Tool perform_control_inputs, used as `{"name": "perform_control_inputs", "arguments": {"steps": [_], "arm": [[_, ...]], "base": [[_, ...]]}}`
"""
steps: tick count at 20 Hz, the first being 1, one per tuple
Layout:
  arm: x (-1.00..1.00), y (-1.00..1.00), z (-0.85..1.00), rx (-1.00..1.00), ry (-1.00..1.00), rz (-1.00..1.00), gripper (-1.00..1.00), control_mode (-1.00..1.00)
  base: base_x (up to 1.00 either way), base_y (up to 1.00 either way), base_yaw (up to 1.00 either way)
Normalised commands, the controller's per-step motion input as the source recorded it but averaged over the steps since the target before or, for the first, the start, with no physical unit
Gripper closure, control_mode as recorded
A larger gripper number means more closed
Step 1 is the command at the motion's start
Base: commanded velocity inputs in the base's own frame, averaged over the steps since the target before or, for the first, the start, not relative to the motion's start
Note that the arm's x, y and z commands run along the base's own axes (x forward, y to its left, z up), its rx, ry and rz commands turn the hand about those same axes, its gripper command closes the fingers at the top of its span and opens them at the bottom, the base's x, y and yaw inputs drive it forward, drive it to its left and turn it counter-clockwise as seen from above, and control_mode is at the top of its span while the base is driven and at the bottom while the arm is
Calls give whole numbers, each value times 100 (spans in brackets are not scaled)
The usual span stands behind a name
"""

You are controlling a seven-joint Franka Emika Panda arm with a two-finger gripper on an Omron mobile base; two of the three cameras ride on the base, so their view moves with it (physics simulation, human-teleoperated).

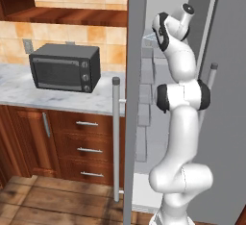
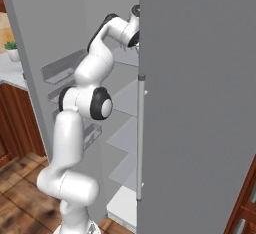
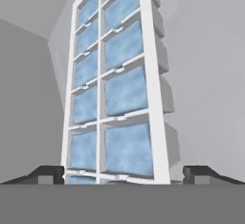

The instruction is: The ice cube tray has been filled with water. Take the tray and place it in the freezer to make ice. Close the freezer door after placing the tray.

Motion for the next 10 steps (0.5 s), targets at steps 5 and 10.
{"name": "perform_control_inputs", "arguments": {"steps": [5, 10], "arm": [[0, -3, -2, 0, 0, -6, -100, -100], [-71, -1, -4, 0, 0, -2, -100, -100]], "base": [[0, 0, 0], [0, 0, 0]]}}
